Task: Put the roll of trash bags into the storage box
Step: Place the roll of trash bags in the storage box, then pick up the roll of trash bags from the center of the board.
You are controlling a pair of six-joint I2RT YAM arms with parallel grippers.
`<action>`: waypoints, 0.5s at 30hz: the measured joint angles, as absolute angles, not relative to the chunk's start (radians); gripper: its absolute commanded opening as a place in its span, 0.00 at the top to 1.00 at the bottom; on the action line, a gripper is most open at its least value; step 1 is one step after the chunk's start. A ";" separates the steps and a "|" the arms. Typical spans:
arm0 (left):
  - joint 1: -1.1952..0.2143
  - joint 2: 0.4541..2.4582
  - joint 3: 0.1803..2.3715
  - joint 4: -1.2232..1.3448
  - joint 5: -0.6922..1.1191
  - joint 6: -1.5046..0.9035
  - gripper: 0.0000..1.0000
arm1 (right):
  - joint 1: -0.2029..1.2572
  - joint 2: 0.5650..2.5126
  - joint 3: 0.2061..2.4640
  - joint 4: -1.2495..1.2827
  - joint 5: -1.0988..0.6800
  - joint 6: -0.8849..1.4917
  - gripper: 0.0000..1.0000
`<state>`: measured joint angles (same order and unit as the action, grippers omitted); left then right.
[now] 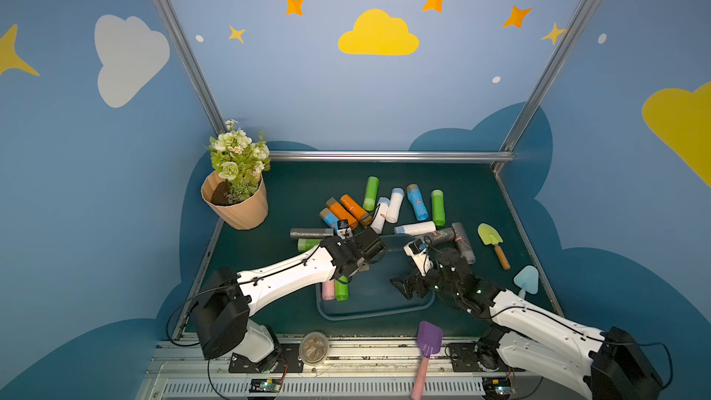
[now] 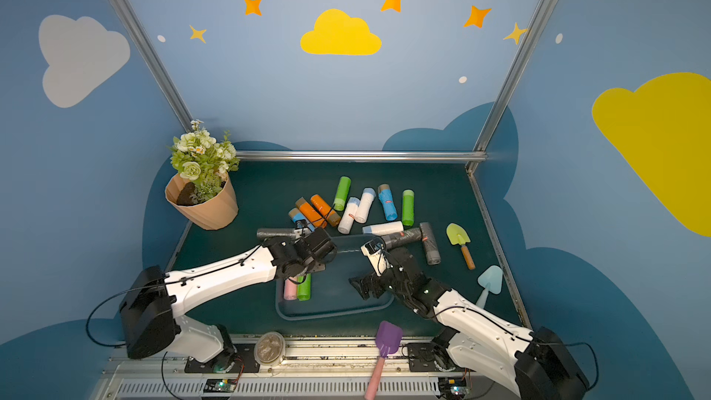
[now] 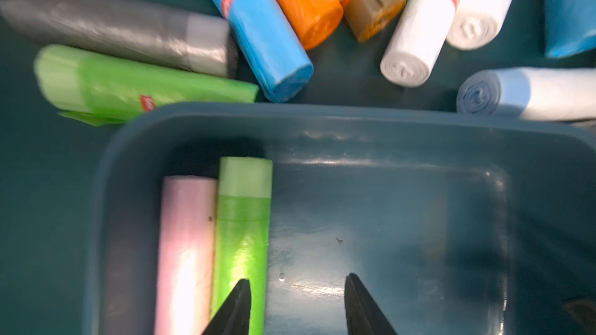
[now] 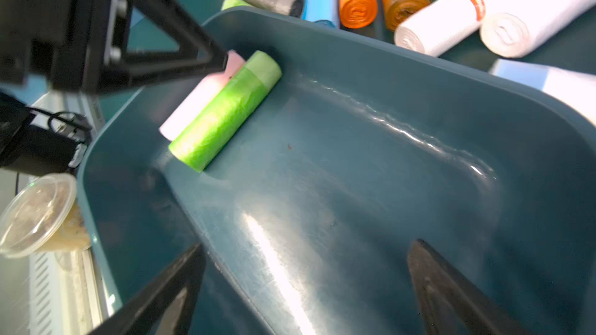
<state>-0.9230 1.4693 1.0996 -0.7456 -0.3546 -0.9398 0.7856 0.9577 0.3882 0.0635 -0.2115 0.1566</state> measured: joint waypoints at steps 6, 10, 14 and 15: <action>-0.839 1.340 1.043 -0.752 -0.388 -0.959 0.52 | 0.854 0.881 0.367 0.064 -0.179 0.119 0.03; -0.780 1.284 0.988 -0.754 -0.386 -0.965 0.52 | 0.876 0.865 0.380 0.046 -0.161 0.117 0.03; -0.728 1.239 0.962 -0.749 -0.371 -0.965 0.50 | 0.904 0.926 0.468 0.015 -0.143 0.105 0.03; -0.714 1.229 0.957 -0.747 -0.370 -0.965 0.49 | 0.910 0.949 0.494 0.014 -0.139 0.100 0.03</action>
